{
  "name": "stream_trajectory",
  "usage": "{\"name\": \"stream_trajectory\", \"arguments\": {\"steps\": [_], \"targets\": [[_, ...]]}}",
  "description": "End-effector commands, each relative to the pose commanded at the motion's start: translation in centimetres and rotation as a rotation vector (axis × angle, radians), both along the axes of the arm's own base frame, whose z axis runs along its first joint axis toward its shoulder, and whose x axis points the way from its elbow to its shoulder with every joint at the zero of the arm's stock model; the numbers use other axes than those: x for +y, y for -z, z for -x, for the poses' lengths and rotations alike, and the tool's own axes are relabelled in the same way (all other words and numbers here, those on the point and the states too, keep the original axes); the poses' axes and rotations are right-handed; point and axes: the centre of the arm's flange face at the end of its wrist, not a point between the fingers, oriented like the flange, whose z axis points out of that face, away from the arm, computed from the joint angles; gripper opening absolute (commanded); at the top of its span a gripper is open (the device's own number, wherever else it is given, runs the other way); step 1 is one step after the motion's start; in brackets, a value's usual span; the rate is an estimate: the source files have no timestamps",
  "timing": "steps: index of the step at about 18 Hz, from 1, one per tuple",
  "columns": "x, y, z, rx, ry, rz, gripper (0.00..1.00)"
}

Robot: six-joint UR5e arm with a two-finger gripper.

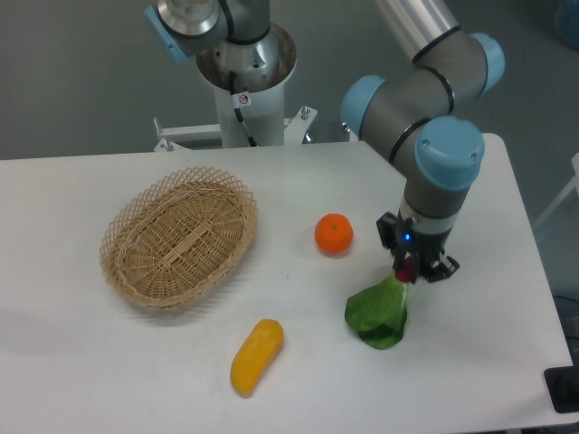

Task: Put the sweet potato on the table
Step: 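Lift the purple sweet potato in the gripper up from the bok choy, then carry the sweet potato toward the orange and lower it onto the table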

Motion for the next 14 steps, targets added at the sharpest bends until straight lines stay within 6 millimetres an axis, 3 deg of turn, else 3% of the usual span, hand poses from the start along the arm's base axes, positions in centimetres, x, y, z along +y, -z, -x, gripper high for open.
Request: {"name": "stream_trajectory", "arguments": {"steps": [7,14], "targets": [[-6.9,4.5,-2.1,-0.039,0.204,0.0,0.3],[-8.4,7.5,-5.0,-0.078,0.245,0.008,0.32]]}}
